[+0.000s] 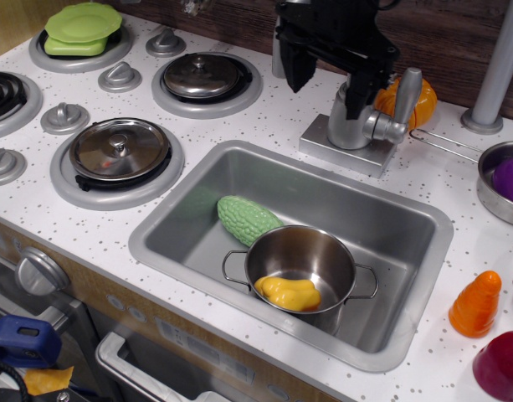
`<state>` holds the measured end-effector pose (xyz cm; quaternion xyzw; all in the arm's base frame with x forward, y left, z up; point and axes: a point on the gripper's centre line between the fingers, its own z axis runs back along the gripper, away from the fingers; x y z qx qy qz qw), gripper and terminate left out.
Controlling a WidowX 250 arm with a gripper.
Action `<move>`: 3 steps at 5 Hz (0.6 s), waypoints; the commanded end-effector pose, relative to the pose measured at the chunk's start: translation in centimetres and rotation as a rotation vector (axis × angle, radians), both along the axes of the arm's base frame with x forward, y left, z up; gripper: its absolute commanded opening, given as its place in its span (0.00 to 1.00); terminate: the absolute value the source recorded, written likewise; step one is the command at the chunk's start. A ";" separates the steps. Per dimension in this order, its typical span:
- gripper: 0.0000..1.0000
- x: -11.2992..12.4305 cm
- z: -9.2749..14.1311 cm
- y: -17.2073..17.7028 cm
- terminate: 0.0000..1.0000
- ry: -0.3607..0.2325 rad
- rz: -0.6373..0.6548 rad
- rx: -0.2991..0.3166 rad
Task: Turn faucet front to left
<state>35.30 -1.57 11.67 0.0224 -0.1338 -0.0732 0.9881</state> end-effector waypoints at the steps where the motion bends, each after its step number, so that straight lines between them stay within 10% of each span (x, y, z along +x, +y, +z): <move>1: 1.00 1.3 2.3 1.7 0.00 -0.065 -0.028 -0.029; 3: 1.00 2.0 1.9 3.3 0.00 -0.083 -0.074 -0.045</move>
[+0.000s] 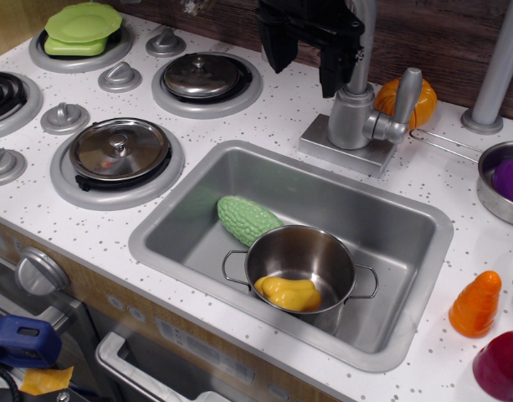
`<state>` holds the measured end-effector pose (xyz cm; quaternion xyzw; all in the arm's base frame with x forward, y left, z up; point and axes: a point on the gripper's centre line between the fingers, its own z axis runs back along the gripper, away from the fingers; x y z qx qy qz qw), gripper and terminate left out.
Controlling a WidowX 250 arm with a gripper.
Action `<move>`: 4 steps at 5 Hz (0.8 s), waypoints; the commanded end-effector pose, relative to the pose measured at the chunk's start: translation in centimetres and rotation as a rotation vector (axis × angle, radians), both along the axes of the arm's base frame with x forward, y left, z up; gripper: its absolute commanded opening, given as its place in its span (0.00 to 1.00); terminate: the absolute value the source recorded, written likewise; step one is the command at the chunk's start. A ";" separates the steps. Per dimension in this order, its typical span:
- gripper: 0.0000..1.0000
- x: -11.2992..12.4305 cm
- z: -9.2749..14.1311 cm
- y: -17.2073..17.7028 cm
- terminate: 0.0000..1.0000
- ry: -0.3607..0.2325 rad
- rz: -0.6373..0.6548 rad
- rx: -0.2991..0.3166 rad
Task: Turn faucet front to left
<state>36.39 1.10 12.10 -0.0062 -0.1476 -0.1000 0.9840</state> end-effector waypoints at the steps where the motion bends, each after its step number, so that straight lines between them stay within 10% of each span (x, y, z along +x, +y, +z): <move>1: 1.00 1.4 1.0 1.3 0.00 -0.075 -0.022 -0.003; 4: 1.00 2.7 0.8 3.0 0.00 -0.077 -0.066 -0.002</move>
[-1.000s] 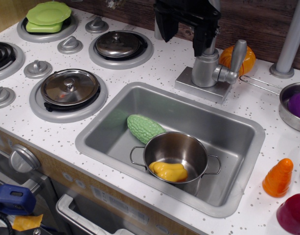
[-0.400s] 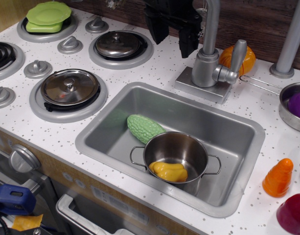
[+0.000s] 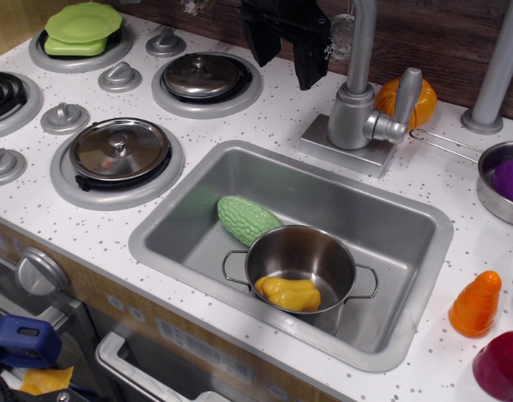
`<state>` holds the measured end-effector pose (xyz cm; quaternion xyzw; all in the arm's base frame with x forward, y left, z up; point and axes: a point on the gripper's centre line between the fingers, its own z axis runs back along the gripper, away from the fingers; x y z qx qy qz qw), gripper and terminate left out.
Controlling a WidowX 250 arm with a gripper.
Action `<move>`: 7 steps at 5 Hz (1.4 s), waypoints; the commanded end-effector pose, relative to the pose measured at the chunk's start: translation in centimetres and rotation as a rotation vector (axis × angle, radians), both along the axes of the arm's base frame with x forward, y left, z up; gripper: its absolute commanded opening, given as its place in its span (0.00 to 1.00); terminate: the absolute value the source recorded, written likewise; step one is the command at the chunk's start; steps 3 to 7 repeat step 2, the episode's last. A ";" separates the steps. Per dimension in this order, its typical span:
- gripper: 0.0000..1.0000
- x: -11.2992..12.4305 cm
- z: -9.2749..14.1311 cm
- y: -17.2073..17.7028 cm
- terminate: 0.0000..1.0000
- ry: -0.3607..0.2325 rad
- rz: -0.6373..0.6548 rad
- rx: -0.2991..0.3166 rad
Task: Turn faucet front to left
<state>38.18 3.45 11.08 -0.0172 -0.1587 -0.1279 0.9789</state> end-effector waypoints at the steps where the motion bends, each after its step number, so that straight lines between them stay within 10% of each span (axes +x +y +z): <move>1: 1.00 1.4 1.5 0.7 0.00 -0.054 -0.013 0.004; 2: 1.00 1.8 1.6 0.8 1.00 -0.051 -0.019 0.002; 7: 1.00 1.8 1.6 0.8 1.00 -0.051 -0.019 0.002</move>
